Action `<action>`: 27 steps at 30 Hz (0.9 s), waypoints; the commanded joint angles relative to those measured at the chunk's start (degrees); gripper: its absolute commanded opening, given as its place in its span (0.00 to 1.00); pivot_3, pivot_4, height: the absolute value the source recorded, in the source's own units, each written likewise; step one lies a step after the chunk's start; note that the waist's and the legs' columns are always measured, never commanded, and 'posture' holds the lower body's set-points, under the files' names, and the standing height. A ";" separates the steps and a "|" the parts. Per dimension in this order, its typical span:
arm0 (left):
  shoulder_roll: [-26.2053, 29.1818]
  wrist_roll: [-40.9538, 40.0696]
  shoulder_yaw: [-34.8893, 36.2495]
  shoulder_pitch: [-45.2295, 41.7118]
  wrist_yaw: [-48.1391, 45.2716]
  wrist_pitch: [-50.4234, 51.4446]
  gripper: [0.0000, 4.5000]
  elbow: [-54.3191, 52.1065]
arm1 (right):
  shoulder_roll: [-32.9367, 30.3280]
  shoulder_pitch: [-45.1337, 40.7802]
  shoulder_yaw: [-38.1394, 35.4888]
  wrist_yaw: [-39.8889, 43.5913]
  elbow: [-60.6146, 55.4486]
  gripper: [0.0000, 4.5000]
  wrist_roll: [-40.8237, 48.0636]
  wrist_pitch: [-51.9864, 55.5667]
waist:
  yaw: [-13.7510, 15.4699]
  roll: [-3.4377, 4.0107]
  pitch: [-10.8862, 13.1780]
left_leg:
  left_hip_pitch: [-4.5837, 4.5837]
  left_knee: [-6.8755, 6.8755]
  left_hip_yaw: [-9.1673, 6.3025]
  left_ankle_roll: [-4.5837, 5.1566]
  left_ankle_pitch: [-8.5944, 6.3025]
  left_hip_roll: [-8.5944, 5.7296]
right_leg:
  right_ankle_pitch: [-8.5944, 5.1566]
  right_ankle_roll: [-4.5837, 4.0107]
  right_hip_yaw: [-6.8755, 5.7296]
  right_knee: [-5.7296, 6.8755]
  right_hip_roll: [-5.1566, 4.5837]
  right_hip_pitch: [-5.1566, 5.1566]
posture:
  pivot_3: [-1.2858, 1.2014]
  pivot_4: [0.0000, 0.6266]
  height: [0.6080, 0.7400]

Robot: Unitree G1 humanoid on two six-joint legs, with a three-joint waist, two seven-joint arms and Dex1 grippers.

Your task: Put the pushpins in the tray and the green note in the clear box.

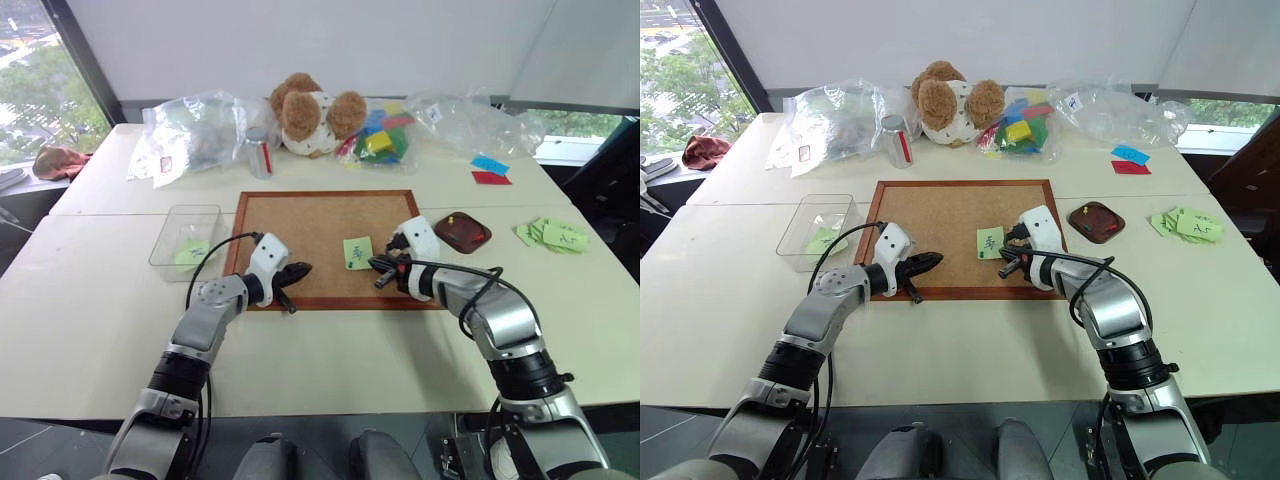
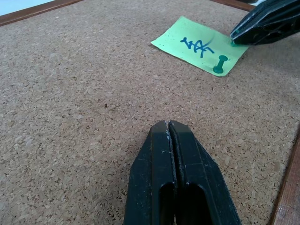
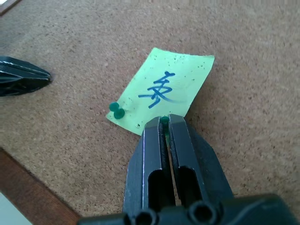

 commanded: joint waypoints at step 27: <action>-0.30 1.39 -2.15 3.53 0.05 2.66 0.00 1.02 | -7.31 -18.74 -16.08 -10.50 46.22 0.01 -5.58 -21.65 | -0.11 0.19 -0.12 | 0.39 -0.47 0.04 -0.06 0.04 0.00 | 0.00 0.00 0.00 -0.61 -0.01 0.50 | 0.52 0.24 1.00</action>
